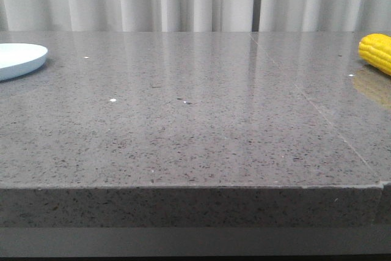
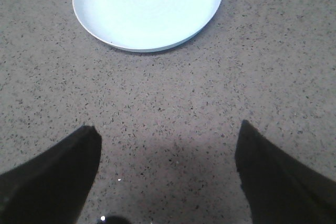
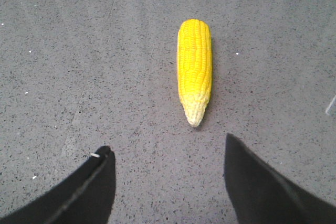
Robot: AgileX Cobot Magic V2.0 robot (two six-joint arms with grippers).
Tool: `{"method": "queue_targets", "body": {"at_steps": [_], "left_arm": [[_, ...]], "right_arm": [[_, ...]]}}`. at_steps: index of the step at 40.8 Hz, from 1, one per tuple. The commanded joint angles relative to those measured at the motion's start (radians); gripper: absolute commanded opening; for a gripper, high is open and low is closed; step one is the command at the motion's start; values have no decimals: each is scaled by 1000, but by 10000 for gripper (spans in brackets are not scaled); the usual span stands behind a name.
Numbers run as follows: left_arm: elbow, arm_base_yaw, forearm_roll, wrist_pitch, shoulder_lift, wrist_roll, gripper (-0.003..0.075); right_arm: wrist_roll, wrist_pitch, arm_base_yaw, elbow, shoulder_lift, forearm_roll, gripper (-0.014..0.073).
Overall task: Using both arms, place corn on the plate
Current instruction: 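Lower the left gripper onto the rim of the white plate and grasp it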
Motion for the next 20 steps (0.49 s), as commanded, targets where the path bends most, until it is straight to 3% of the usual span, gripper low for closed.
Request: {"method": "queue_targets", "body": {"at_steps": [1, 7, 12, 17, 20], "left_arm": [[-67, -5, 21, -56, 67, 0, 524], [-128, -3, 104, -44, 175, 0, 524], [-211, 57, 117, -34, 262, 0, 524], [-302, 166, 55, -32, 359, 11, 524], [-352, 233, -34, -24, 422, 89, 524]], "right_arm": [[-3, -69, -1, -24, 10, -14, 479], [-3, -68, -1, -24, 10, -14, 479], [-3, -68, -1, -24, 10, -14, 479], [-3, -68, -1, -24, 10, -14, 479], [-3, -68, -1, -24, 10, -14, 479]]}}
